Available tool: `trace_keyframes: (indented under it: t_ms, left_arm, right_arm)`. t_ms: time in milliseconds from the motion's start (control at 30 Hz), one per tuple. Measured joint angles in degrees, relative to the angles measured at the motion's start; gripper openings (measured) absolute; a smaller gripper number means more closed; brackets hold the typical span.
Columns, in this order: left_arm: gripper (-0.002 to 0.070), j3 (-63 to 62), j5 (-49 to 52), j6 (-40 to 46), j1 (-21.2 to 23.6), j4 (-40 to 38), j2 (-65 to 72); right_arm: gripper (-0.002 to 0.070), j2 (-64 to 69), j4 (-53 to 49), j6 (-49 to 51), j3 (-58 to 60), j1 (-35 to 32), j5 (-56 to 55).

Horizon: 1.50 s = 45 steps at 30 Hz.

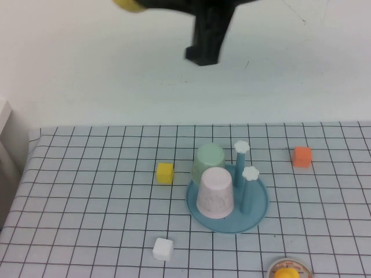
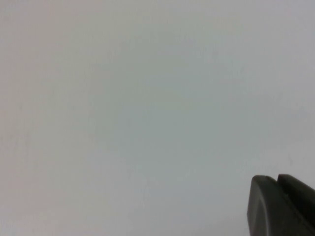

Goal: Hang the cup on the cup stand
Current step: Adjust the cup with two arms

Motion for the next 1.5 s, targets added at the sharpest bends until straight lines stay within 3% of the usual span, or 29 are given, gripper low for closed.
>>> trace_keyframes:
  t_ms: [167, 400, 533, 633, 733, 833, 900, 1067, 1500]
  left_arm:
    - [-0.0001, 0.0, -7.15, -19.14, 0.0, 18.48, 0.0]
    - [-0.0001, 0.0, -13.41, -65.17, 0.0, 44.33, 0.0]
    - [-0.0001, 0.0, -14.27, -86.21, 0.0, 51.54, 0.0]
    - [0.0029, 0.0, -14.89, -98.72, 0.0, 52.69, 0.13]
    - [0.0234, 0.0, -18.34, -118.4, 0.0, 53.52, 2.62]
    - [0.0522, 0.0, -21.48, -139.79, 0.0, 56.27, 6.29]
    - [0.0622, 0.0, -23.38, -149.83, 0.0, 58.38, 9.03]
    - [0.0671, 0.0, -26.31, -155.85, 0.0, 56.79, 13.93]
    - [0.0652, 0.0, -32.78, -151.38, 0.0, 49.52, 23.97]
  right_arm:
    - [0.0025, -10.41, 9.24, -4.45, 12.37, 0.0, -3.17]
    - [0.0025, -23.77, 37.83, -25.87, 39.23, 0.0, -12.57]
    - [0.0025, -28.95, 64.13, -47.9, 52.63, 0.0, -16.64]
    - [0.0025, -30.7, 72.83, -58.77, 58.49, 0.0, -18.83]
    - [0.0025, -30.52, 75.67, -63.82, 62.01, 0.0, -18.15]
    - [0.0025, -29.82, 75.89, -68.36, 62.52, 0.0, -14.0]
    - [0.0025, -29.36, 76.02, -71.48, 62.52, 0.0, -10.69]
    - [0.0025, -27.71, 76.02, -76.1, 62.52, 0.0, -5.97]
    - [0.0024, -17.12, 76.02, -85.34, 55.38, 0.0, -4.32]
